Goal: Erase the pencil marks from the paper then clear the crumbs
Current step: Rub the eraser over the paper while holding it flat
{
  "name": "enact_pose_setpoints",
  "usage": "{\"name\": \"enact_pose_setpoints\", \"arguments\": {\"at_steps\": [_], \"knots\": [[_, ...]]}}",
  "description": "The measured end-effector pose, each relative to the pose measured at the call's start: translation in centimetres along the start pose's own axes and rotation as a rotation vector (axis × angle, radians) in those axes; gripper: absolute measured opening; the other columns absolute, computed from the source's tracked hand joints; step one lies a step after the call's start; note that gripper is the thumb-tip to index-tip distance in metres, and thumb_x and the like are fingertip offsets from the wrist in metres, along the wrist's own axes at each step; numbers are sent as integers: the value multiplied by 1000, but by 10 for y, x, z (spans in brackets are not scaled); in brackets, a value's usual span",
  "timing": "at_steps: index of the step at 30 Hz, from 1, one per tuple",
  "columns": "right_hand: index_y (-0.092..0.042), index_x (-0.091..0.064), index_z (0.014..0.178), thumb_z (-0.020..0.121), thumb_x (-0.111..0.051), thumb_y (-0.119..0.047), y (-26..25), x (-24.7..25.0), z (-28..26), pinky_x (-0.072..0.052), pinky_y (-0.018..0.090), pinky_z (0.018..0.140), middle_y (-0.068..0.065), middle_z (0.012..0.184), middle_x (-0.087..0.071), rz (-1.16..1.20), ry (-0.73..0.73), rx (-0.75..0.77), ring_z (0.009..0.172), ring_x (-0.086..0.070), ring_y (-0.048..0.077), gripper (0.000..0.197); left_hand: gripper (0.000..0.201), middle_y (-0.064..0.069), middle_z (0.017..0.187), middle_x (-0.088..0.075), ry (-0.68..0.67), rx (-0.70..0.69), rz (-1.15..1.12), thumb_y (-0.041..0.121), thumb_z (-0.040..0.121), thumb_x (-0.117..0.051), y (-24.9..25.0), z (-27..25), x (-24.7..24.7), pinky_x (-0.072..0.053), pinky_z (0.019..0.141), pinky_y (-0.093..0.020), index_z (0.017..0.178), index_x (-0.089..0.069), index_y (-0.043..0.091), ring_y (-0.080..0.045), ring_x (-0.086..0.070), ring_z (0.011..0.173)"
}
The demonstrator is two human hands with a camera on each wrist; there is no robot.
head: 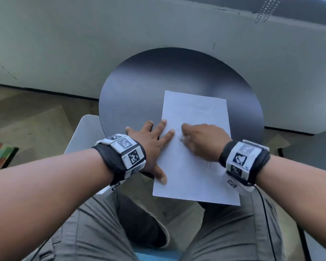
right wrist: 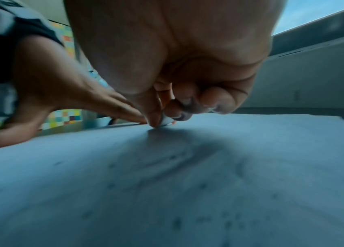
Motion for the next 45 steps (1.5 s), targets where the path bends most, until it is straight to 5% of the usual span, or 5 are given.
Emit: {"name": "enact_pose_setpoints", "arguments": {"at_steps": [7,11,16,21,45], "knots": [[-27,-37,106,96,-43,-33,-35,-16,-43,-48,42,71,-1,96,-53,11,-191,310,88,-56,30,13,146,7,161,28,-35,9,-10,94,46,-65,3,3,1,-35,95,-74,151,21,41,-31,4,148],[-23,-32,95,100,-33,-43,10,3,-10,-50,42,72,5,98,-61,-52,10,2,87,-58,34,21,145,7,161,27,-35,7,6,96,45,-63,3,2,2,-39,93,-71,150,22,42,-31,1,147],[-25,-36,107,96,-41,-28,-39,-11,-40,-45,38,64,0,97,-55,-59,-111,302,87,-58,31,12,142,3,161,29,-53,1,4,93,46,-66,5,2,3,-38,94,-73,148,22,48,-35,3,148],[-22,-31,93,99,-34,-40,4,5,-12,-47,39,69,9,101,-62,-2,4,-2,80,-52,35,19,143,3,161,28,-54,11,9,91,47,-68,5,1,5,-40,95,-71,148,24,49,-33,1,148],[-28,-50,105,96,-51,-30,-21,-14,-32,-48,39,79,0,105,-63,310,-143,216,89,-54,22,10,143,1,162,27,-60,26,19,85,50,-74,11,-3,13,-44,94,-61,150,21,47,-36,2,148]]}}
Point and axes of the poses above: each hand's wrist, its own z-axis towards the middle knuckle, its own x-axis out of the back of the hand, y = z × x, the point moved 3 cm from there along z, towards the middle knuckle
